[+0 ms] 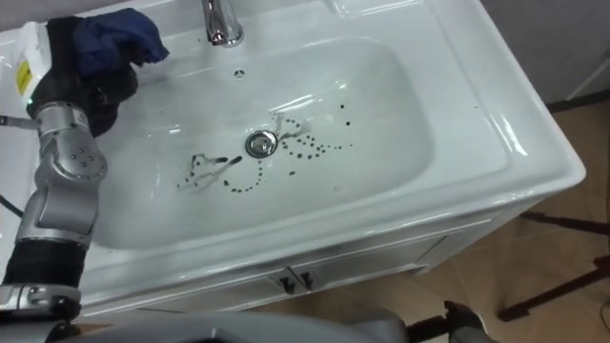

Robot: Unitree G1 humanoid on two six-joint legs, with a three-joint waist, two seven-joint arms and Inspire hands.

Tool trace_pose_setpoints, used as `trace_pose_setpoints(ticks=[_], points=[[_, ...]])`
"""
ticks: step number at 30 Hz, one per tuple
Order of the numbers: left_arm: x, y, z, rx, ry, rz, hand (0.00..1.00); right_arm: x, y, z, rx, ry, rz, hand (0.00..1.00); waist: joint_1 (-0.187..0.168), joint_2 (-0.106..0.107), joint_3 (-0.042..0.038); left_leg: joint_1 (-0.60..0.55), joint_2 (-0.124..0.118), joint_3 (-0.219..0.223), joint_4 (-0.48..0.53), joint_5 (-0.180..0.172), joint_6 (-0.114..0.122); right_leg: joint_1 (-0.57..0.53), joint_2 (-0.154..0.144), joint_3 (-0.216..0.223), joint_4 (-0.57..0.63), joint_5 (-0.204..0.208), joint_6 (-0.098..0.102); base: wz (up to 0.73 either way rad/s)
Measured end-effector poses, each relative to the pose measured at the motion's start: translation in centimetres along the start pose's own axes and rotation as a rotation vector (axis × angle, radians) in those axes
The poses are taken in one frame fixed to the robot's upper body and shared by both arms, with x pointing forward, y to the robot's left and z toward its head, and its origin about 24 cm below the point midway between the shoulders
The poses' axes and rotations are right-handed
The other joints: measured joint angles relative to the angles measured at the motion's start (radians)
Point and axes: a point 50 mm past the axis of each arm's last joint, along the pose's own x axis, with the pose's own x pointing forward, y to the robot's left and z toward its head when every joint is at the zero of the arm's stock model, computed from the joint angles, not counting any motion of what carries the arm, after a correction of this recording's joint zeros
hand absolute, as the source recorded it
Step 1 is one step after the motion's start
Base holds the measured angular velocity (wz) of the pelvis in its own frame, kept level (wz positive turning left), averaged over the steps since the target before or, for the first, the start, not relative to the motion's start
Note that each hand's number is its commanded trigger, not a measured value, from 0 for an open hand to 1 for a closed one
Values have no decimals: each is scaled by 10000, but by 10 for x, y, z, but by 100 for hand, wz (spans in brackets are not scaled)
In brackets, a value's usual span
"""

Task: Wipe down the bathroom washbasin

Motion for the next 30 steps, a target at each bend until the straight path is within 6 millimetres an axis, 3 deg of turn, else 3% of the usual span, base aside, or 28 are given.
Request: trace_pose_setpoints(ticks=[8,12,22,25,30], points=[[-8,-12,-2,136,15,-549,100,0,3,-1,70,38,98,0,5,-116,22,-7,3,10,-40,0,0,39,-3,-36,1,0,0,1],[-19,-18,-15,782,267,-877,100,0,3,-2,75,53,110,0,-22,-135,-4,-9,-23,3,-38,0,0,-19,-6,-30,3,0,1,0],[-48,-59,-50,1989,1332,-3450,100,0,3,-1,-107,-9,155,0,-25,-80,-67,57,-13,4,-32,0,0,47,2,16,6,0,0,0],[-54,-65,-63,2250,1806,-3874,100,0,3,-1,-102,-8,166,0,-32,-77,-69,70,-12,32,-13,0,-2,57,5,23,13,7,-10,0],[-52,-70,-67,2375,2050,-4320,100,-1,2,-1,-84,-108,149,0,-20,-54,-81,63,7,104,61,1,-3,83,-32,65,44,10,-15,-2]])
